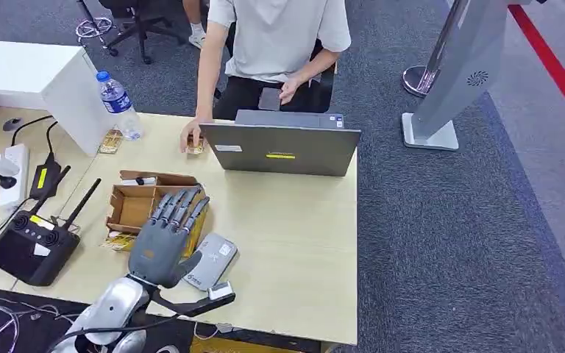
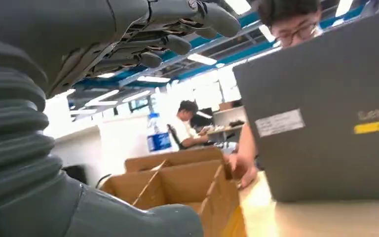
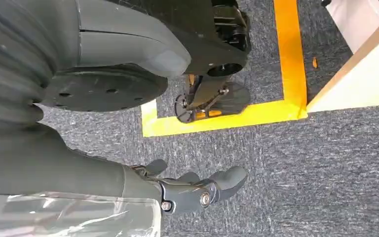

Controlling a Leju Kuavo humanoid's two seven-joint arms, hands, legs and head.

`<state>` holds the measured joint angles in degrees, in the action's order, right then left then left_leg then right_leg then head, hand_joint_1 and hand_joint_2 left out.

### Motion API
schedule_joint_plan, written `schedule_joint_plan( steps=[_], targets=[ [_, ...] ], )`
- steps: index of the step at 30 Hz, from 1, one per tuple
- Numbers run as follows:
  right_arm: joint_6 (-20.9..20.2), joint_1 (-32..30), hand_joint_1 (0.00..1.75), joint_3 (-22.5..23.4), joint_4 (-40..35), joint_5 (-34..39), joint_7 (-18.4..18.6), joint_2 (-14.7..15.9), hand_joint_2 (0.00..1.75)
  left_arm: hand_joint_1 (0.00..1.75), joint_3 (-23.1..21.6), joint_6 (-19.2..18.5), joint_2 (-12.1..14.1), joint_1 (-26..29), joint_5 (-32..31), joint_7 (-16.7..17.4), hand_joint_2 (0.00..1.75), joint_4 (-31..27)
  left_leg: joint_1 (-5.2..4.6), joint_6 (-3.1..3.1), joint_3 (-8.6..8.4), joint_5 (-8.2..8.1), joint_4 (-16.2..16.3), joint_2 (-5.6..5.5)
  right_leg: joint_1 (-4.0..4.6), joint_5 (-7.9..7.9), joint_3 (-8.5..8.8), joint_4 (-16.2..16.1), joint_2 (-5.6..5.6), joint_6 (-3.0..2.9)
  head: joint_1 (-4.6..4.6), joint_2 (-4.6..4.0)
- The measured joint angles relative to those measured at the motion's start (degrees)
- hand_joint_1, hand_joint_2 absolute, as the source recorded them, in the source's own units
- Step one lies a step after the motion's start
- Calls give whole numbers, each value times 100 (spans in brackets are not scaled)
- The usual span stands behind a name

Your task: Pass the card to the sensor for recognition and then transmit it.

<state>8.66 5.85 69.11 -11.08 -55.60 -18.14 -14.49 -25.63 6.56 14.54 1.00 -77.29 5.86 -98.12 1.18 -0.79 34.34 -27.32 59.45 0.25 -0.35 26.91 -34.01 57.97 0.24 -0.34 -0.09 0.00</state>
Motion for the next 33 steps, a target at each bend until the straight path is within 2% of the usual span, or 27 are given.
schedule_joint_plan(
  steps=[10, 15, 33],
  targets=[
    [-46, 0, 0, 0, 0, -88, 35, 0, 175, 0, 769, 11, -192, 559, 297, 53, 175, 96, 0, 1, 0, 0, -1, -1, 0, 3, 1, 0, 0, 2, 0, 0],
    [-149, 1, 0, 0, -2, -94, 72, 4, 175, 0, 1014, 64, -273, 729, 363, 72, 175, 96, 0, 2, 2, -1, -1, -5, 0, 4, 1, 0, -3, 3, 0, 0],
    [-181, 1, 0, -4, -4, -210, 109, 2, 175, 0, 1421, 59, -420, 724, 466, 125, 175, 118, 0, 3, 1, -2, -1, -5, 0, 4, 2, 0, -3, 3, 0, 0]
  ],
)
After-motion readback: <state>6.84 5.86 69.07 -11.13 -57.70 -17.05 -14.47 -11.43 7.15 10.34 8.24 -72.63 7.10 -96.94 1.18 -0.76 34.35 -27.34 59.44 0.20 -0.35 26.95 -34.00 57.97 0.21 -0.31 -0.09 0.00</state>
